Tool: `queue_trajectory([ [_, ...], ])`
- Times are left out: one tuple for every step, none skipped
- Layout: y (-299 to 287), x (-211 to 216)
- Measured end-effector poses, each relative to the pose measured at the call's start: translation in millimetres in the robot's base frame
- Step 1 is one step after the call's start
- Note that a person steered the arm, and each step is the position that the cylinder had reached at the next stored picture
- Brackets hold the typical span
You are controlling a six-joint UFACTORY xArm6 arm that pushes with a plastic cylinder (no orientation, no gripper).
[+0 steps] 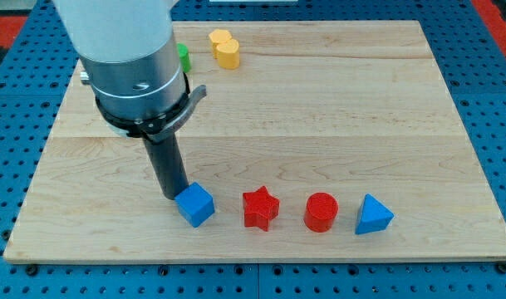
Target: Move the green circle to the left side of the cube
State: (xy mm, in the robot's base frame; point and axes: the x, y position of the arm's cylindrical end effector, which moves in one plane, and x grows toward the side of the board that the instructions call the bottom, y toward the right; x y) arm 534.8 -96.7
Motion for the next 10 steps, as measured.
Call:
queue_trajectory([
  [0,0],
  [1,-56],
  [67,-142],
  [167,-226],
  [169,-303],
  [81,-310],
  [9,-269],
  [3,-208],
  [3,-205],
  [-1,-242],
])
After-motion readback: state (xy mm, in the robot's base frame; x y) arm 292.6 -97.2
